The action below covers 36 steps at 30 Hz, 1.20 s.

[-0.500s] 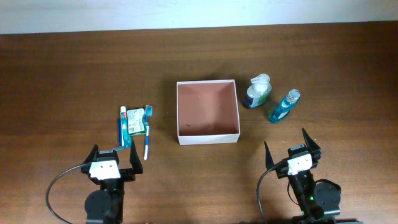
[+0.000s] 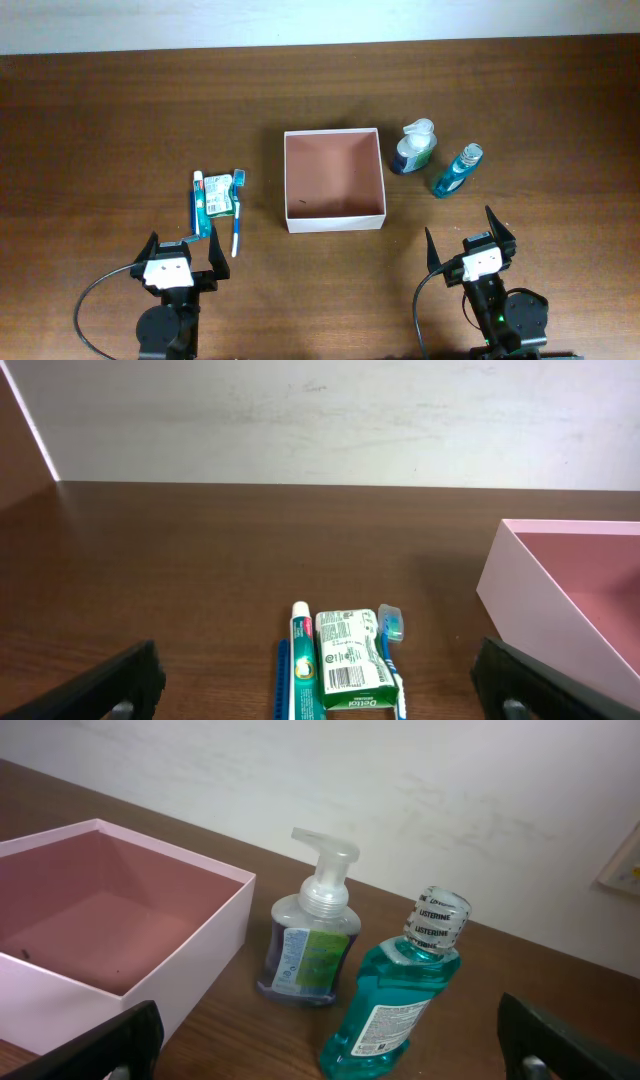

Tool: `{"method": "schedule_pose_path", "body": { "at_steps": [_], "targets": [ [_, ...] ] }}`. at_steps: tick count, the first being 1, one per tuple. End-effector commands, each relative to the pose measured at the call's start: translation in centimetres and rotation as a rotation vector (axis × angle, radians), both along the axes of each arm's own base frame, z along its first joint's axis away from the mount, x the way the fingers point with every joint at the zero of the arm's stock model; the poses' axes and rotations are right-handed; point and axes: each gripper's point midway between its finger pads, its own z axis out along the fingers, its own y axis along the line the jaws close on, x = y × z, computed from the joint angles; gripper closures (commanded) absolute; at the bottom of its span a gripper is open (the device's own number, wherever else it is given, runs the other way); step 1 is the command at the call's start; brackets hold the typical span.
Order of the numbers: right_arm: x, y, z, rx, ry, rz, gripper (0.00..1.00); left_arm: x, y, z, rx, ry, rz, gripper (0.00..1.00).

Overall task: Pack container
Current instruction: 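Raise the right arm and move it toward the mouthwash bottle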

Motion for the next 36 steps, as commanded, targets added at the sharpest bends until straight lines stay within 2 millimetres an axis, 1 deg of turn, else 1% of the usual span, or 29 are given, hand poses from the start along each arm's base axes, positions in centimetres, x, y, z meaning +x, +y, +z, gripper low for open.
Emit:
{"method": "schedule_pose_path", "body": {
  "at_steps": [1,13,16,19,21,24,26,30,33,36],
  "targets": [
    [-0.1,0.5,-0.1,-0.005,-0.003,0.027,0.02,0.0,0.2,-0.4,-0.002,0.007,0.010,0.00],
    [-0.1,0.5,-0.1,-0.005,-0.004,0.026,0.02,0.0,0.2,-0.4,-0.002,0.007,0.010,0.00],
    [-0.1,0.1,0.0,-0.009,-0.005,0.005,0.02,0.0,0.2,-0.4,-0.002,0.007,0.010,0.00],
    [-0.1,0.6,0.6,0.001,-0.029,0.033,0.01,0.0,0.2,-0.4,-0.002,0.007,0.010,0.00],
    [-0.2,0.6,1.8,0.052,-0.059,0.031,0.02,0.0,0.2,-0.4,-0.002,0.007,0.010,0.00],
    [-0.3,0.4,3.6,0.061,-0.103,0.019,0.02,0.0,0.2,-0.4,-0.002,0.007,0.010,0.00],
    [-0.6,0.3,5.4,0.067,-0.131,0.018,0.02,0.0,0.2,-0.4,-0.002,0.007,0.010,0.00],
    [-0.7,-1.5,9.1,0.142,-0.121,-0.084,0.02,0.0,0.2,-0.4,-0.002,0.007,0.010,0.00],
    [-0.3,-2.2,11.7,0.138,-0.087,-0.133,0.02,0.0,0.2,-0.4,-0.002,0.007,0.010,0.01],
    [1.0,-2.3,14.8,0.132,-0.044,-0.145,0.02,0.0,0.2,-0.4,-0.002,0.007,0.010,0.00]
  ]
}}
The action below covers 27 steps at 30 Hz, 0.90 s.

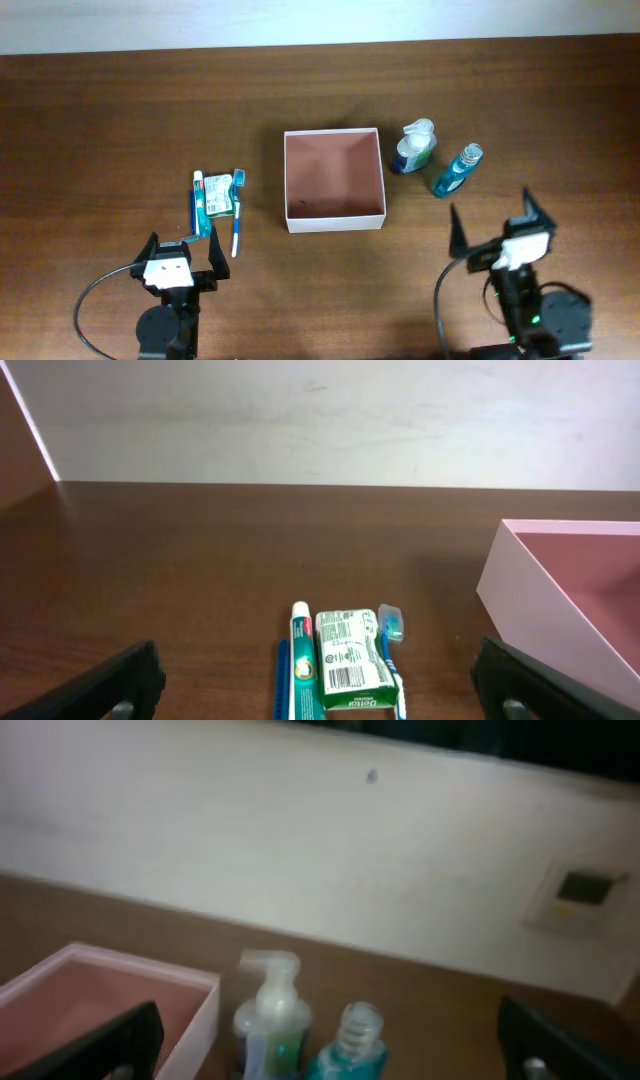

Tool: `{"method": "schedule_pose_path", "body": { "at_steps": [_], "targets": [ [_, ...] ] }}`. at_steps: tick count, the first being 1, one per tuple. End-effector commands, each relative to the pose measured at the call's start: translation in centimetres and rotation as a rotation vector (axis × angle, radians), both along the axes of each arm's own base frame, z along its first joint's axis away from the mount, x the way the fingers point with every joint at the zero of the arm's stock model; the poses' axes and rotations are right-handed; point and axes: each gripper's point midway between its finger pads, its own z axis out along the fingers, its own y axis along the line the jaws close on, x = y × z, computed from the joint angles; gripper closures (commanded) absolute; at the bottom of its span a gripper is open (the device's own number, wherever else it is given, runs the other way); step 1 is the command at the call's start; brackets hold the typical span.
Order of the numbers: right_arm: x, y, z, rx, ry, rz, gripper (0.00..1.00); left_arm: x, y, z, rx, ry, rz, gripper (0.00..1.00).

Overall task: Pack container
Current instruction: 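Raise the right arm and move it toward the mouthwash bottle, then lower the right gripper over the teal Listerine bottle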

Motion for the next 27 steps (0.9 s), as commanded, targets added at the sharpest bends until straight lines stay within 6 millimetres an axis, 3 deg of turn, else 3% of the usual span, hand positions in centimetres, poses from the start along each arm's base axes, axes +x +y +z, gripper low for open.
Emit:
{"method": "schedule_pose_path", "body": {
  "at_steps": [1,5,12,20,27],
  "targets": [
    [1.5,-0.8,3.8,0.020,0.040,-0.055,0.02,0.0,0.2,-0.4,-0.002,0.007,0.010,0.00],
    [4.9,-1.7,5.4,-0.006,0.220,-0.124,0.02,0.0,0.2,-0.4,-0.002,0.007,0.010,0.00],
    [11.0,-1.4,6.4,-0.050,0.549,-0.130,0.02,0.0,0.2,-0.4,-0.002,0.007,0.010,0.00],
    [13.9,-1.2,6.1,-0.073,0.721,-0.129,0.02,0.0,0.2,-0.4,-0.002,0.007,0.010,0.00],
    [14.0,-1.2,5.5,0.040,0.746,-0.173,0.02,0.0,0.2,-0.4,-0.002,0.007,0.010,0.00]
  ]
}}
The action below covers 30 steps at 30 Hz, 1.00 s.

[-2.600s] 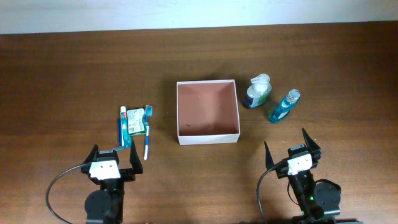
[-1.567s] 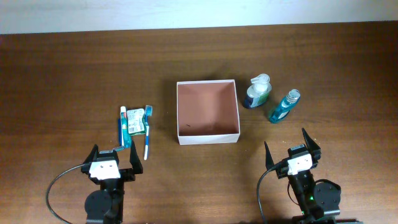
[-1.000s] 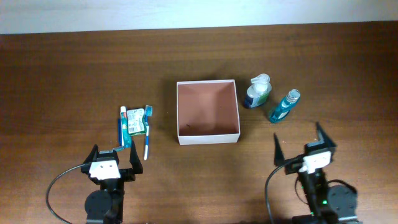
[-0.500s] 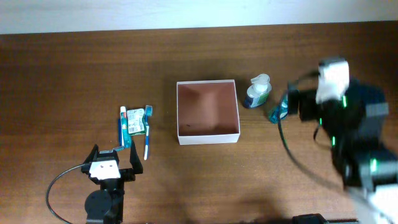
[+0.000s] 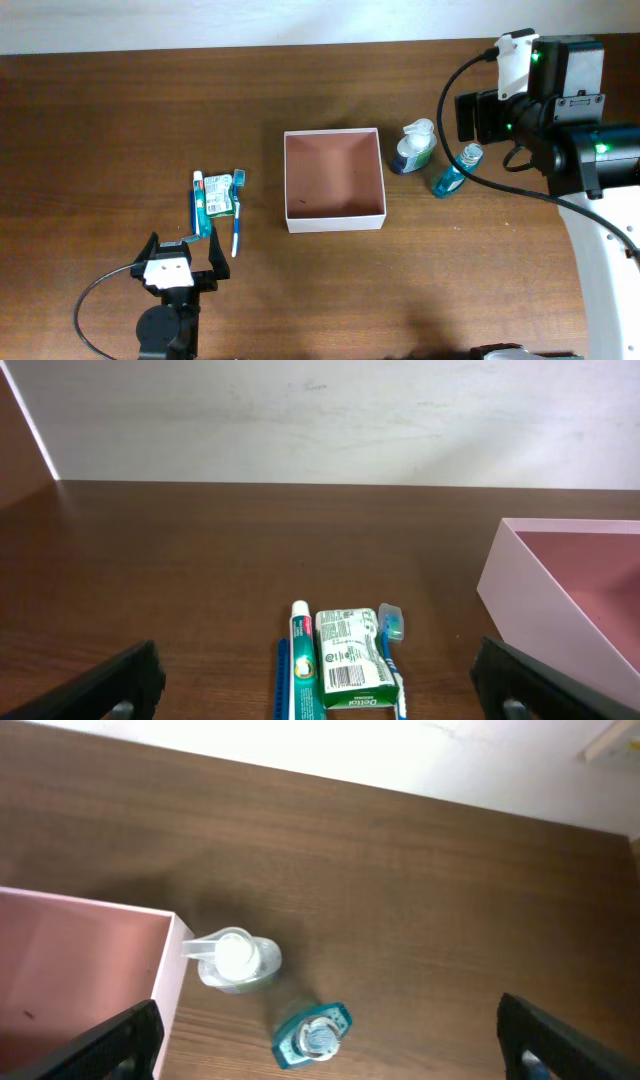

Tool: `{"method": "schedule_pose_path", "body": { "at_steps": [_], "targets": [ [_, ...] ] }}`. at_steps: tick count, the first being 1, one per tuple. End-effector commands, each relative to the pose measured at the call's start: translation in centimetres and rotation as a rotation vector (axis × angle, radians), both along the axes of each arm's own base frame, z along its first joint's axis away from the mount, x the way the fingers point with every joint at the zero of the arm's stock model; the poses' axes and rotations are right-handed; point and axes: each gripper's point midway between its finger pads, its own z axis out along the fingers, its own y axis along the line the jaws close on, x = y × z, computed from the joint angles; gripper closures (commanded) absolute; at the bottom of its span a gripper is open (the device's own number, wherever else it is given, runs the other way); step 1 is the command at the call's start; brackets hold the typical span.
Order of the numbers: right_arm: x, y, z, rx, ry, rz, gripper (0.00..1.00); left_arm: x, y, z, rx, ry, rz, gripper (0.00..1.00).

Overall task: Pack container
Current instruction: 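Lower the right gripper over the teal Listerine bottle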

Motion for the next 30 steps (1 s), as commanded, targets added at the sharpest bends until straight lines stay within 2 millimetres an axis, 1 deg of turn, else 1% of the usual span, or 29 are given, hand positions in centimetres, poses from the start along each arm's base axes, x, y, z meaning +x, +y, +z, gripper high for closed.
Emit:
{"method": "schedule_pose_path", "body": {
  "at_steps": [1,4,6,10,15,17,19,20,22,24,26,27,30],
  "targets": [
    [0.1,-0.1,0.5,0.087,-0.008,-0.099,0.02,0.0,0.2,-0.3,-0.001,0.005,0.010,0.00],
    [-0.1,-0.1,-0.6,0.142,0.036,-0.158,0.02,0.0,0.2,-0.3,-0.001,0.005,0.010,0.01],
    [-0.2,-0.1,-1.6,0.147,0.077,-0.174,0.02,0.0,0.2,-0.3,-0.001,0.005,0.010,0.00],
    [-0.5,-0.9,-3.7,0.097,0.160,-0.204,0.02,0.0,0.2,-0.3,-0.001,0.005,0.010,0.01],
    [-1.1,-1.9,-5.6,0.036,0.242,-0.239,0.01,0.0,0.2,-0.3,-0.001,0.005,0.010,0.00],
    [-1.3,-2.1,-6.3,0.039,0.271,-0.255,0.10,0.0,0.2,-0.3,-0.001,0.005,0.010,0.00],
    [-1.4,-2.7,-7.0,0.061,0.296,-0.304,0.14,0.0,0.2,-0.3,-0.001,0.005,0.010,0.00],
    [-1.4,-3.1,-7.3,0.076,0.308,-0.336,0.19,0.0,0.2,-0.3,-0.001,0.005,0.010,0.01],
    [-1.4,-3.9,-8.1,0.116,0.330,-0.390,0.33,0.0,0.2,-0.3,-0.001,0.005,0.010,0.00],
    [-1.1,-3.8,-9.0,0.175,0.363,-0.381,0.42,0.0,0.2,-0.3,-0.001,0.005,0.010,0.00],
    [-0.7,-3.3,-9.8,0.237,0.395,-0.361,0.46,0.0,0.2,-0.3,-0.001,0.005,0.010,0.00],
    [-0.5,-3.2,-10.3,0.252,0.410,-0.357,0.46,0.0,0.2,-0.3,-0.001,0.005,0.010,0.00],
    [-0.1,-3.2,-11.6,0.241,0.449,-0.343,0.46,0.0,0.2,-0.3,-0.001,0.005,0.010,0.00]
  ]
}}
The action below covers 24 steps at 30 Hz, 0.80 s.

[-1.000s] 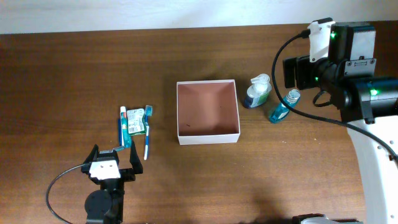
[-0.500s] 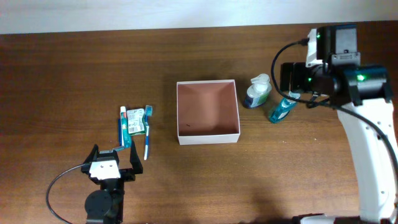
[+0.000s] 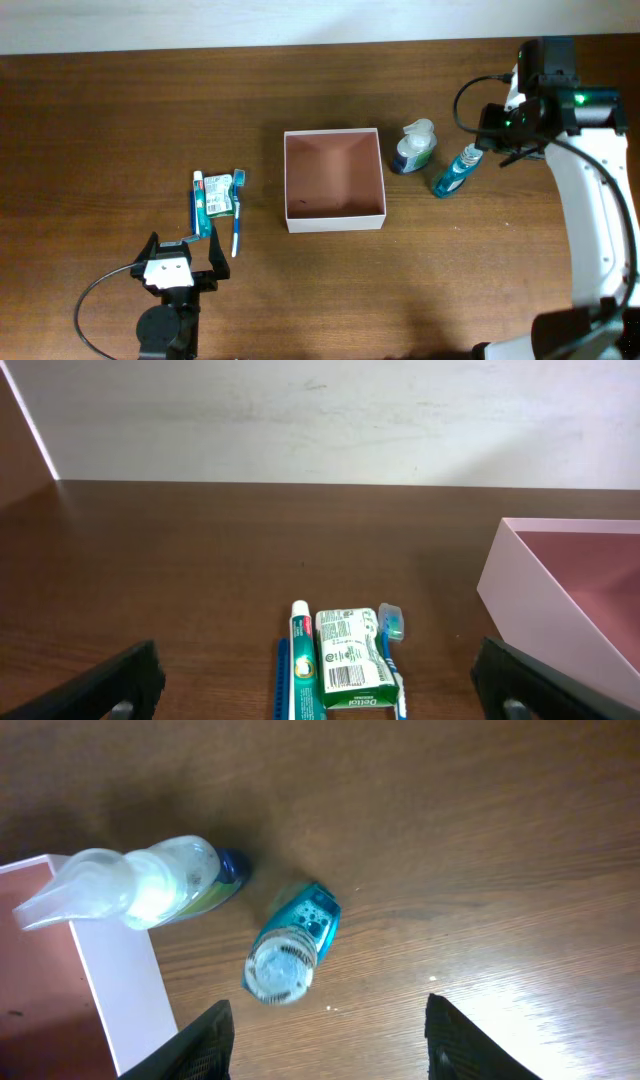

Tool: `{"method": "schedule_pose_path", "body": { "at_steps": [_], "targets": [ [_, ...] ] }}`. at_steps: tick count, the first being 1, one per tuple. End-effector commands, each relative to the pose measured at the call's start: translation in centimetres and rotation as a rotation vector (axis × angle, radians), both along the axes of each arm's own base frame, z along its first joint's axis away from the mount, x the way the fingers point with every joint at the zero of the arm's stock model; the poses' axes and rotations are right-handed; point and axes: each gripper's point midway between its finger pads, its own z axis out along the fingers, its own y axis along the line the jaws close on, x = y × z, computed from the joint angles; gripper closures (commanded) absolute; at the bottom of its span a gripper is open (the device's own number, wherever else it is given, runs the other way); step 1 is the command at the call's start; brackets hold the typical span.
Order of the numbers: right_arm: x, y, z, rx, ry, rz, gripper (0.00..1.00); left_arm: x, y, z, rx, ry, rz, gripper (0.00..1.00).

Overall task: Pack container
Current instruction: 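Lower the right gripper over the teal Listerine bottle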

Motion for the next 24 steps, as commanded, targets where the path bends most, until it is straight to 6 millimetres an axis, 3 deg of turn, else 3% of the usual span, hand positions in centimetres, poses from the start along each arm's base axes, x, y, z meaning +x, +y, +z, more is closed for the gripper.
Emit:
{"method": "schedule_pose_path", "body": {
  "at_steps": [1,6,11,21,24],
  "targets": [
    [0.8,1.0,-0.9,0.046,0.021,0.045,0.46,0.0,0.2,-0.3,-0.002,0.005,0.010,0.00],
    [0.9,1.7,-2.1,-0.016,0.066,0.226,0.46,0.0,0.2,-0.3,-0.002,0.005,0.010,0.00],
    [0.8,1.2,-2.2,-0.039,0.073,0.215,0.46,0.0,0.2,-0.3,-0.002,0.005,0.011,0.00],
    [1.1,2.0,-3.5,-0.027,0.107,0.334,0.46,0.0,0.2,-0.3,-0.002,0.005,0.011,0.00],
    [1.1,2.0,-3.7,-0.029,0.111,0.341,0.51,0.0,0.2,-0.3,-0.002,0.005,0.010,0.00]
  ]
}}
